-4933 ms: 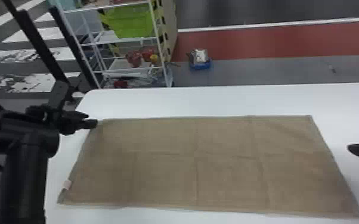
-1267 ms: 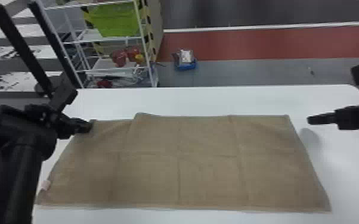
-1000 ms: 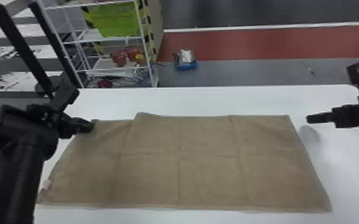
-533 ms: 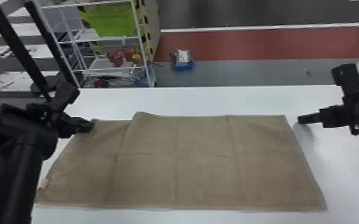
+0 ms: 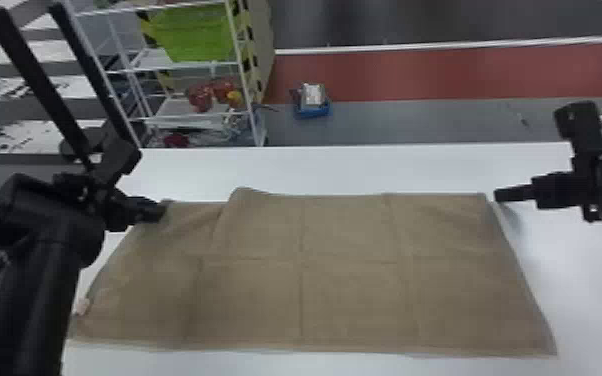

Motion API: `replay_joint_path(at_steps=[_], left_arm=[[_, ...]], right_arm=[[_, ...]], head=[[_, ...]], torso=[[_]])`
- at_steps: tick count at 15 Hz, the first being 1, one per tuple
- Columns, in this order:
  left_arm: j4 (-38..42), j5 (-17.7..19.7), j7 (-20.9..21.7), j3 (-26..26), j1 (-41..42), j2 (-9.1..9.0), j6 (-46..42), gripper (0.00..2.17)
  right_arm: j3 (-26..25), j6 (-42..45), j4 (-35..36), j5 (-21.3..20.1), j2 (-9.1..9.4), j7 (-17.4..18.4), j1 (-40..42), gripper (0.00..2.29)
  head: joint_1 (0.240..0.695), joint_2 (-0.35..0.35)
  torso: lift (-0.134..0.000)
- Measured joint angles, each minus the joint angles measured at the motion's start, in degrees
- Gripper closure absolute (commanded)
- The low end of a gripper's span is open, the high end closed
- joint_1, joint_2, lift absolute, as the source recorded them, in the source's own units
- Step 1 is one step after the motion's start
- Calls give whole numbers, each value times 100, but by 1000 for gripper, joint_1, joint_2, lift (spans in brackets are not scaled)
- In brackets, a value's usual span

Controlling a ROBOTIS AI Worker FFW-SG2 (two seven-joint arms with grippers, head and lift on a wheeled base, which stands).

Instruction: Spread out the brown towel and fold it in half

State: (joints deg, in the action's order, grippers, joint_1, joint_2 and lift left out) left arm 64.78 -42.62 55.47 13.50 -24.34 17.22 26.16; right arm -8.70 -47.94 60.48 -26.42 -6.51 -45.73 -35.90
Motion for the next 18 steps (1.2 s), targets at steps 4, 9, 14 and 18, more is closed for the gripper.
replay_joint_path(at_steps=[4, 9, 14, 18], left_arm=[[0, -1, 7, -7, 0, 0, -37, 994], [-1, -4, 17, -14, -7, 0, -127, 991], [-8, -6, 29, -27, -30, 0, -228, 991], [-25, -9, 38, -39, -67, 0, -279, 991]], right_arm=[[84, 95, -262, -49, 29, 81, -105, 950], [138, 257, -361, -97, 106, 88, -152, 954], [242, 261, -485, -234, 149, 71, -231, 707], [231, 235, -500, -220, 185, 92, -247, 397]], head=[[695, 136], [695, 144], [695, 146], [695, 148]], torso=[[-134], [-134], [-134], [-134]])
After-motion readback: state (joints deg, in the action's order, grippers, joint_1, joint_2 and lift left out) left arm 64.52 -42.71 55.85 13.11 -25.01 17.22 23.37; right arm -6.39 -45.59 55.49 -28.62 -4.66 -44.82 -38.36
